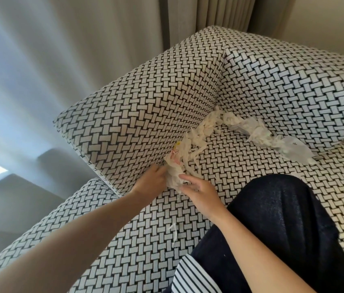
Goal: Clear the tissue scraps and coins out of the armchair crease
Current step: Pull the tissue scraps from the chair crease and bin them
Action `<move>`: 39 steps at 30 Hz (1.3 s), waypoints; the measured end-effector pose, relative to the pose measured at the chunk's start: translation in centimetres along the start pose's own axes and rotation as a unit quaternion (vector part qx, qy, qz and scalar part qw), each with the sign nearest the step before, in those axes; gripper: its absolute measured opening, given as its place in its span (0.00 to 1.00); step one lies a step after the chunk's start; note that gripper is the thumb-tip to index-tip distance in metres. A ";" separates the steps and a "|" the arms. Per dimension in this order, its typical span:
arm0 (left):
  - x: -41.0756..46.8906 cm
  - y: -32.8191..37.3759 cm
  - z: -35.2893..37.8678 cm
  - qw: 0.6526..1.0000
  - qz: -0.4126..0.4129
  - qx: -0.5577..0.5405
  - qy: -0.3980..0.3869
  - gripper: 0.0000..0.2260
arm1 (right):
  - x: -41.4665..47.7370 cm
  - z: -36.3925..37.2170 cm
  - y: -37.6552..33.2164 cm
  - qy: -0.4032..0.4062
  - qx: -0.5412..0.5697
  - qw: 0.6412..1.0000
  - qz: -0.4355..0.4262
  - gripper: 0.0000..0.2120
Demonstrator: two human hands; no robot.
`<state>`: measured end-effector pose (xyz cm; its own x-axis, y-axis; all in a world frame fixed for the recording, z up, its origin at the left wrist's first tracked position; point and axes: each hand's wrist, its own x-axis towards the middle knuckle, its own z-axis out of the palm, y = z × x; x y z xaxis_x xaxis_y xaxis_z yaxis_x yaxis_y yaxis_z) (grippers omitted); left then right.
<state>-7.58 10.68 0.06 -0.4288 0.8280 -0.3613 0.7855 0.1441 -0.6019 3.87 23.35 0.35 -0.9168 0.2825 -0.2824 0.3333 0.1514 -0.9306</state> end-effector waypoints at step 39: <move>-3.6 5.7 -0.8 0.609 -0.301 -0.724 0.123 0.28 | 0.0 -0.3 -0.4 0.070 -0.014 0.997 -0.031 0.16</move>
<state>-1.18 8.94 -1.54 -0.8934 0.4195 -0.1610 0.1658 0.6407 0.7497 3.84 23.59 0.76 -0.8964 0.4015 -0.1879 0.2850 0.1975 -0.9380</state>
